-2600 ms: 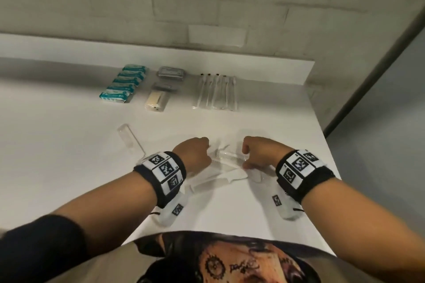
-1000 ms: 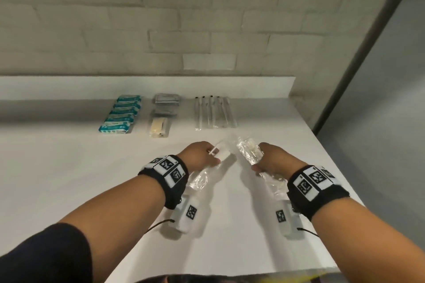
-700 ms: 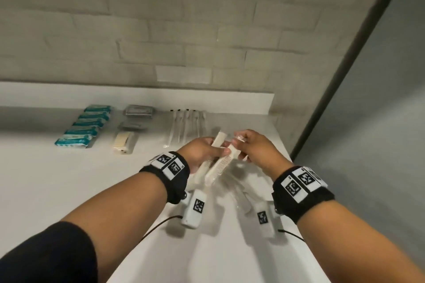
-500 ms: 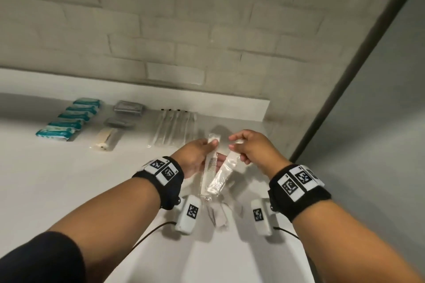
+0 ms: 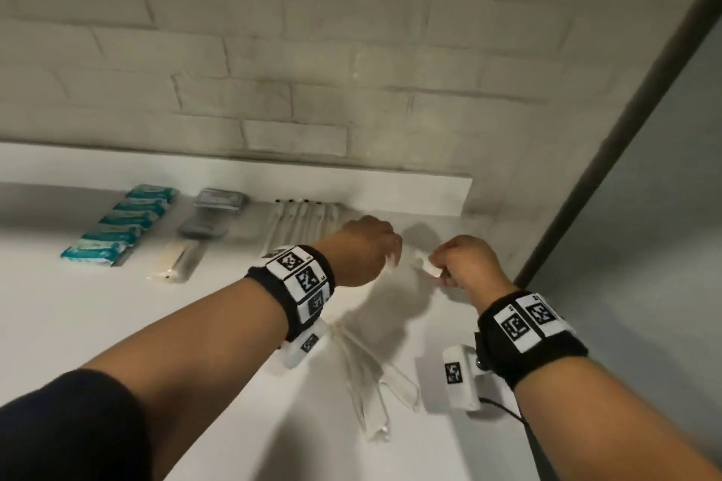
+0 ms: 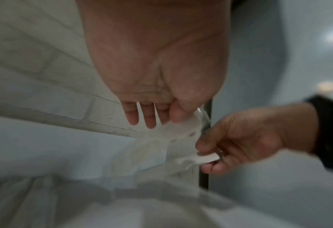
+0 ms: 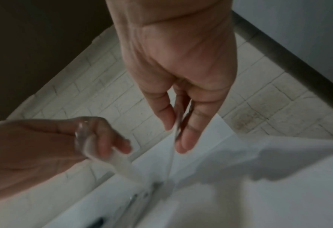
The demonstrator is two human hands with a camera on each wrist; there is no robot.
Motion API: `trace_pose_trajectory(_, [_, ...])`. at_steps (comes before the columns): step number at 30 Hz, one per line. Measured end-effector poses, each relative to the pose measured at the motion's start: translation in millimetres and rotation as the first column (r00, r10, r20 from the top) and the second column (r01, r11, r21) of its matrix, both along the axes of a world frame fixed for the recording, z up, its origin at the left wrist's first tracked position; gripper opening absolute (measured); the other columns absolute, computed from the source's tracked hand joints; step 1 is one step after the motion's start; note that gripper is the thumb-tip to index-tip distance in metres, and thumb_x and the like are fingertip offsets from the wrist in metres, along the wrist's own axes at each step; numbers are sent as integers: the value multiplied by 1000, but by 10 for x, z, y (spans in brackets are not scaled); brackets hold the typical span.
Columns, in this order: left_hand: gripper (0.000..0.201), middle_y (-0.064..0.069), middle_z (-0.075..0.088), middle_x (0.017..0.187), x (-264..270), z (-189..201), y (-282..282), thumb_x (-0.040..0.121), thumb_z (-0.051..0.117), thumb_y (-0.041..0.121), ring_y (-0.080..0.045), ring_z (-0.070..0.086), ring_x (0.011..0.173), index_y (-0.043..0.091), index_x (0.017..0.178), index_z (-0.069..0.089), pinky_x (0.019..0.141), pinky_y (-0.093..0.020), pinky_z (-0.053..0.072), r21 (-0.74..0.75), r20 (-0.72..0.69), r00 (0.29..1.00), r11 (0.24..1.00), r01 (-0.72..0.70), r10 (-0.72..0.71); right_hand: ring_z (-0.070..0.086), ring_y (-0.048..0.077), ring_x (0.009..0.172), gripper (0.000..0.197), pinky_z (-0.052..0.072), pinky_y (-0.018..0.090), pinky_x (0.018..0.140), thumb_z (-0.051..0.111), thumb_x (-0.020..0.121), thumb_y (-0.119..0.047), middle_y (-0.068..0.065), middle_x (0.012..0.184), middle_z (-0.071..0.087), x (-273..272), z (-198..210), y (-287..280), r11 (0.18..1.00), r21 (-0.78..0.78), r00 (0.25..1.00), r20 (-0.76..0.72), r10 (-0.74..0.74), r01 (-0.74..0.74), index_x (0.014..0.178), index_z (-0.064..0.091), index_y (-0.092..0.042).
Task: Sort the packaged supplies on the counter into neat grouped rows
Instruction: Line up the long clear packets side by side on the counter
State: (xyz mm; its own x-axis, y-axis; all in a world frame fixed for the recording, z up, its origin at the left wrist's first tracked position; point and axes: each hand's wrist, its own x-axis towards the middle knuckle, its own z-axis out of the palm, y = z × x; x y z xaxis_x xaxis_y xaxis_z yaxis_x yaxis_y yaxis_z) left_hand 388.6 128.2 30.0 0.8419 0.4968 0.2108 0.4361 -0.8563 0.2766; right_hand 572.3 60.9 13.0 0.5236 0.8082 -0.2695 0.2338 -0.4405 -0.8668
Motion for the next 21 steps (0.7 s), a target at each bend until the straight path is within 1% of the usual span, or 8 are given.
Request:
trace_pose_trajectory(2, [47,-9,52,139,26,-154,-9,83,38,5,-30,40,135,17,123,62,114,-38,29,31,-299,953,997,65,-52,61,21,59,6,57,33,65,61,86,-12,8,72,64,-78,-105,-45,966,-204,974,131,186,-157,86,64,-7])
trace_pose_trajectory(3, [51,-6,38,151,13,-251,-22,87,40,7,-26,28,143,18,136,50,118,-37,20,27,-437,899,999,29,-14,63,21,64,11,55,28,63,59,88,-16,8,78,66,-111,-156,-68,924,-308,928,216,302,-229,92,65,-8])
trace_pose_trajectory(4, [54,-5,30,155,-8,-363,-24,90,41,10,-24,24,144,18,143,41,118,-37,18,35,-515,857,999,-4,21,66,22,73,16,54,26,67,59,89,-19,7,88,68,-121,-201,-80,876,-401,846,338,413,-268,99,67,-10])
trace_pose_trajectory(6, [51,-5,34,152,-56,-504,-63,92,43,14,-27,38,135,15,143,39,112,-37,29,26,-516,855,998,-51,57,64,21,102,25,50,26,82,62,89,-24,1,114,67,-139,-242,-100,826,-484,642,543,541,-287,113,66,-20])
trace_pose_trajectory(9, [44,-5,40,146,-43,-544,-136,94,46,20,-30,50,121,14,138,44,102,-39,37,-91,-522,851,988,-121,57,49,15,128,55,40,29,105,66,87,-24,-8,143,50,-141,-266,-61,775,-471,514,580,632,-421,139,48,-28])
trace_pose_trajectory(12, [43,-8,47,136,31,-516,-166,92,49,30,-32,54,114,14,133,45,96,-39,42,-121,-484,871,980,-155,78,42,19,135,67,37,33,109,64,88,-24,-5,152,38,-167,-275,51,675,-585,346,583,736,-449,148,34,-27])
trace_pose_trajectory(16, [49,-6,50,133,94,-552,-62,91,49,41,-27,51,116,14,132,48,95,-36,38,-25,-480,859,977,-213,175,49,25,127,67,43,36,103,66,87,-30,5,140,51,-228,-297,202,652,-633,330,563,758,-417,147,36,-22])
trace_pose_trajectory(21, [54,-4,48,142,-34,-600,254,91,50,45,-24,43,130,15,136,48,113,-41,26,32,-537,825,981,-191,179,54,31,120,69,47,40,99,63,89,-30,11,135,55,-329,-322,406,638,-653,344,537,770,-409,147,30,-13])
